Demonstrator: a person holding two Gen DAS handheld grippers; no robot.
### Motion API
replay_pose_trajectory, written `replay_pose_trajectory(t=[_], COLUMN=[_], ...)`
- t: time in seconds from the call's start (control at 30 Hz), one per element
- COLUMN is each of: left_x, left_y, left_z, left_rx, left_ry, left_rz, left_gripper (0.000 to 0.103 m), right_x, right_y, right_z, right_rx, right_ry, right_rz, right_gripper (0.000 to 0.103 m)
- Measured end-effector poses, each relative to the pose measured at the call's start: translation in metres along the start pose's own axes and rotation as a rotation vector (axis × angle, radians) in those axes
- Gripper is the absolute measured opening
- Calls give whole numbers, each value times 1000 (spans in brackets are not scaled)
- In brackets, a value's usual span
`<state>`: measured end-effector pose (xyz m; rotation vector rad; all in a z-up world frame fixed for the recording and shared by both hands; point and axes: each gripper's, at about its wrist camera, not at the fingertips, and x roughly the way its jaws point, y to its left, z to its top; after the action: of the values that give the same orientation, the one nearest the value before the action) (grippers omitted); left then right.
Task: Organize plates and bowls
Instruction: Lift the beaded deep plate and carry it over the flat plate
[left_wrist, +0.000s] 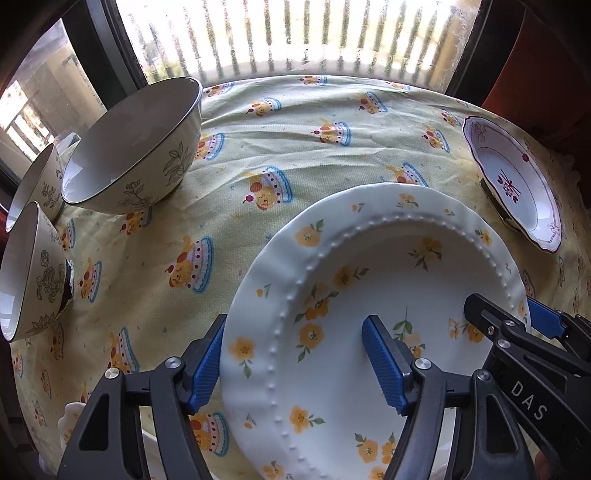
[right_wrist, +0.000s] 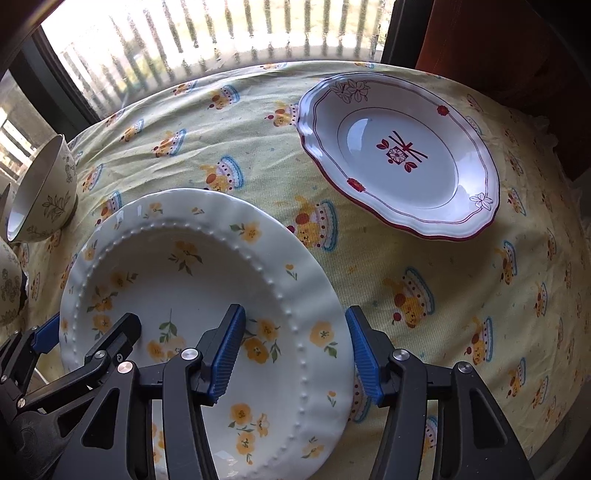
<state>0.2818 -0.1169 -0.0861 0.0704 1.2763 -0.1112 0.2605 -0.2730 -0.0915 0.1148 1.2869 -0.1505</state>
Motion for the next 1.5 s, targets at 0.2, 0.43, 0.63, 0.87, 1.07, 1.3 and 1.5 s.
replay_pose_trajectory(t=[0.2,0.43,0.63,0.87,1.07,1.3,1.5], left_x=[-9,-36,-62,-85,-97,-101,-96], left_y=[-3,3,21,55,88,121,144], left_z=[-5,-15,-31,-56,-83,-109,-123], left_rx=[-7,3,-12,-43,-80,-98,-108], left_ry=[10,-12,-35,-47,-43,-24,-1], left_rz=[-33,-65,-75,-75,-83,-91,-96], left_gripper=[72,72,72,72,72,73,74], right_x=[-10,-38,-67,-95,-108,-113,-113], right_y=[-5,-4,12,43,75,106,130], right_z=[-5,-14,-28,-49,-74,-100,-118], right_rx=[17,29,34,8,-19,-35,-47], right_ry=[14,-8,-45,-81,-91,-76,-56], right_rz=[-22,-48,-49,-54,-57,-53,-53], right_gripper=[61,61,61,61,61,61,61])
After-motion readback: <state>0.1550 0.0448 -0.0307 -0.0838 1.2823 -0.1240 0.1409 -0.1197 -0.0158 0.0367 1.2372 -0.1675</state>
